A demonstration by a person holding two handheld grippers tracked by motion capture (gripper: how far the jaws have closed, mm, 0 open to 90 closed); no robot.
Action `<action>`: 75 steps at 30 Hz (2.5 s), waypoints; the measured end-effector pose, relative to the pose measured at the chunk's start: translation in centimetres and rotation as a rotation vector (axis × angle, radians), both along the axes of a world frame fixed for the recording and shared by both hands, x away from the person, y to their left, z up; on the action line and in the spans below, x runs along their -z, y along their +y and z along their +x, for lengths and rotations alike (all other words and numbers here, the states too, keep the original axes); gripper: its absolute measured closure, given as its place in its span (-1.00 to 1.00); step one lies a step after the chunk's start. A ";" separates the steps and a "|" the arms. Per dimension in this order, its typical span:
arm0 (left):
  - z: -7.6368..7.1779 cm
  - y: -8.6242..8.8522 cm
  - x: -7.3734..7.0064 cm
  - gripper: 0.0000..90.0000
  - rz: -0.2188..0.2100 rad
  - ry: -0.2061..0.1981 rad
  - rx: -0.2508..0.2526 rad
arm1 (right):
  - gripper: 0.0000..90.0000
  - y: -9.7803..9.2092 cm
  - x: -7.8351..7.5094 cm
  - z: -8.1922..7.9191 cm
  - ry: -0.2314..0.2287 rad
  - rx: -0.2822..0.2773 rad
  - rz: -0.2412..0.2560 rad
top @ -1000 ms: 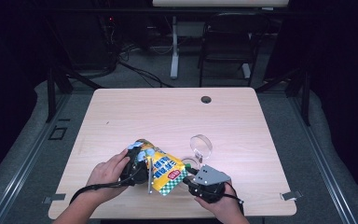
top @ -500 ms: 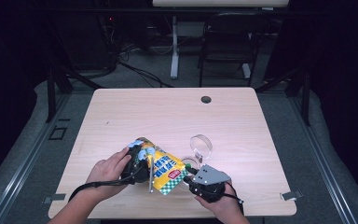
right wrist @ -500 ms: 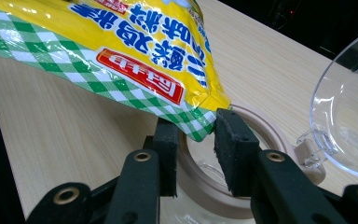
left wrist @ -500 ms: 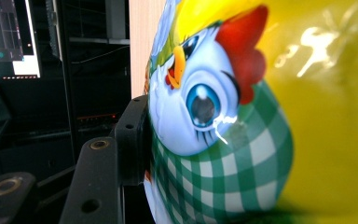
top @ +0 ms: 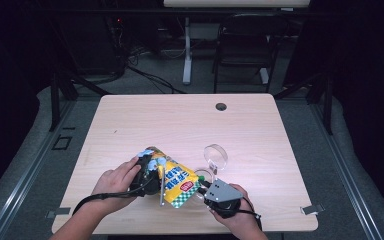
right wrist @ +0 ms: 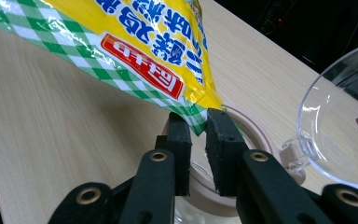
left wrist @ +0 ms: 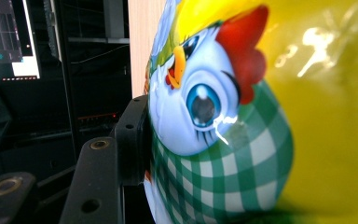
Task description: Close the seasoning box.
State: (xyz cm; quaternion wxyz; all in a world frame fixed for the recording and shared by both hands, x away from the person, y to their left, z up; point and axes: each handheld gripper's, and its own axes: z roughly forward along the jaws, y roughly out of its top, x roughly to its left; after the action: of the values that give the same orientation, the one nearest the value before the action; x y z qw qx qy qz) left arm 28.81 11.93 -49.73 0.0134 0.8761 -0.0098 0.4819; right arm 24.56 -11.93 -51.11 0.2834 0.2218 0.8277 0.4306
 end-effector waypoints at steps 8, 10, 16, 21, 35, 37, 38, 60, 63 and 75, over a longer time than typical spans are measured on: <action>0.0 0.1 0.0 0.11 -0.017 0.006 -0.012 | 0.87 0.3 -0.1 -0.3 -0.045 0.000 -0.046; 0.0 0.1 -0.1 0.11 -0.005 0.010 -0.012 | 0.89 0.4 -0.1 -0.4 -0.051 0.000 -0.048; 0.2 0.0 -0.5 0.15 -0.001 0.006 -0.013 | 1.00 0.6 -0.1 -0.6 -0.082 -0.004 -0.073; 0.2 0.0 -0.5 0.16 0.002 0.006 -0.014 | 1.00 0.8 -0.1 -0.8 -0.102 0.002 -0.095; 0.1 -0.3 -1.4 0.16 0.064 -0.011 -0.010 | 1.00 0.9 -0.1 -0.9 -0.134 0.015 -0.104; 0.1 -0.4 -1.5 0.16 0.071 -0.018 -0.003 | 1.00 1.0 0.0 -1.0 -0.136 0.014 -0.104; 0.1 -0.4 -1.5 0.16 0.075 -0.019 -0.002 | 1.00 1.0 0.0 -1.0 -0.137 0.014 -0.103; -0.2 -0.8 -1.8 0.16 0.128 -0.029 -0.009 | 1.00 1.0 0.3 -0.8 -0.125 0.017 -0.086; -0.3 -1.0 -2.0 0.16 0.164 -0.035 -0.010 | 1.00 0.9 0.4 -0.8 -0.124 0.017 -0.087; -0.4 -1.3 -2.2 0.16 0.193 -0.059 -0.001 | 1.00 0.9 0.5 -0.8 -0.121 0.020 -0.075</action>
State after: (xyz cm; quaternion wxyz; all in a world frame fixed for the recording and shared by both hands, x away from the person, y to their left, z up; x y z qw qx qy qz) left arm 28.37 10.58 -47.52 -0.0716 0.8586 -0.0559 0.5045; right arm 23.77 -11.05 -51.61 0.3454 0.1930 0.8222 0.4092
